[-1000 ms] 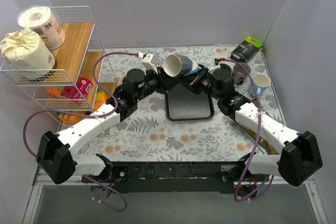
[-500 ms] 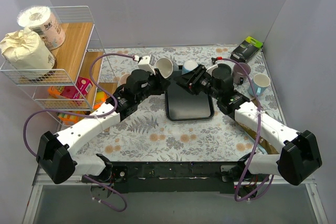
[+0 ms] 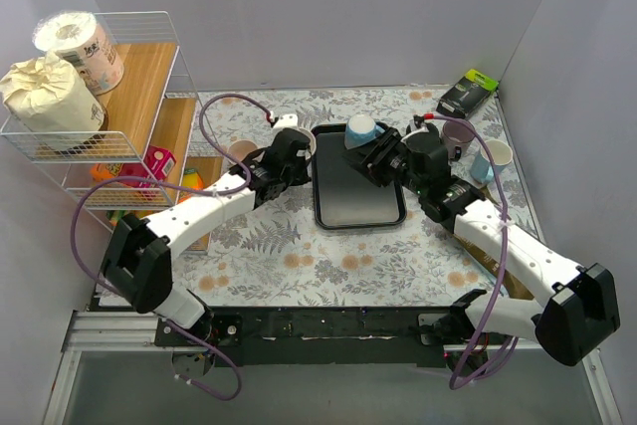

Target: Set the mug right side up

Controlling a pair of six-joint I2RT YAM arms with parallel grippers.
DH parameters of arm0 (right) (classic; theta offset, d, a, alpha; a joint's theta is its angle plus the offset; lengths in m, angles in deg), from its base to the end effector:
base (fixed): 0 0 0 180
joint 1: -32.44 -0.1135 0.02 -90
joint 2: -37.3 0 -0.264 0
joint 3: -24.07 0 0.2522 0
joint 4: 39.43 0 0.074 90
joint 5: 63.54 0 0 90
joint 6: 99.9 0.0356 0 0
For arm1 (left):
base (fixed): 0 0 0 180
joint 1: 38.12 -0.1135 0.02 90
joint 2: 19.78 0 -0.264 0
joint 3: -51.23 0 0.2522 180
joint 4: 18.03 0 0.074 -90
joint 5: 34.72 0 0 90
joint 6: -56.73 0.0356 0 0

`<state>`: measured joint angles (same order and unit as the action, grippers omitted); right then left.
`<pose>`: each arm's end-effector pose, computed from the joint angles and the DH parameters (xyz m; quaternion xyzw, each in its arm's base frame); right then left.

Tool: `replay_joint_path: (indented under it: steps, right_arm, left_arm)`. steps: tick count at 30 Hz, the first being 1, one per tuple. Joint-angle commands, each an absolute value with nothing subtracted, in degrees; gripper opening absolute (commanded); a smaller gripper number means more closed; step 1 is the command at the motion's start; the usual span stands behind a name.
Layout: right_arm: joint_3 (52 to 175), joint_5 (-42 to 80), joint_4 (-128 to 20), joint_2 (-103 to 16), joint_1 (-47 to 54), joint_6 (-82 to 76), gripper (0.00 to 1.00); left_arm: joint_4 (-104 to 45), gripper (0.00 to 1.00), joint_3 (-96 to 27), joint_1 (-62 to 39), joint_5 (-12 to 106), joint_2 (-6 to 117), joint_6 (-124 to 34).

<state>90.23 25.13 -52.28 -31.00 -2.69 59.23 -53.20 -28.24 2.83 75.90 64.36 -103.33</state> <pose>0.2287 0.1620 0.3210 0.2252 0.7607 0.4862 0.3665 0.2551 -0.2047 0.2868 -0.2974 0.8434 -0.2519 0.3698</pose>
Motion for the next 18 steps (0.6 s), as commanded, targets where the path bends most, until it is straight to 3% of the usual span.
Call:
replay_joint_path:
  steps: [1,18]
  right_arm:
    - [88.6,28.7,-53.1,-27.9,-1.9,57.0,0.52]
    - [89.5,27.2,-57.1,-28.2,-0.1,53.6,0.53]
  left_arm:
    - [-53.0,0.00,-33.5,0.7,80.1,67.2,-102.2]
    - [-51.3,0.00,-38.6,-11.1,68.2,80.6,-100.6]
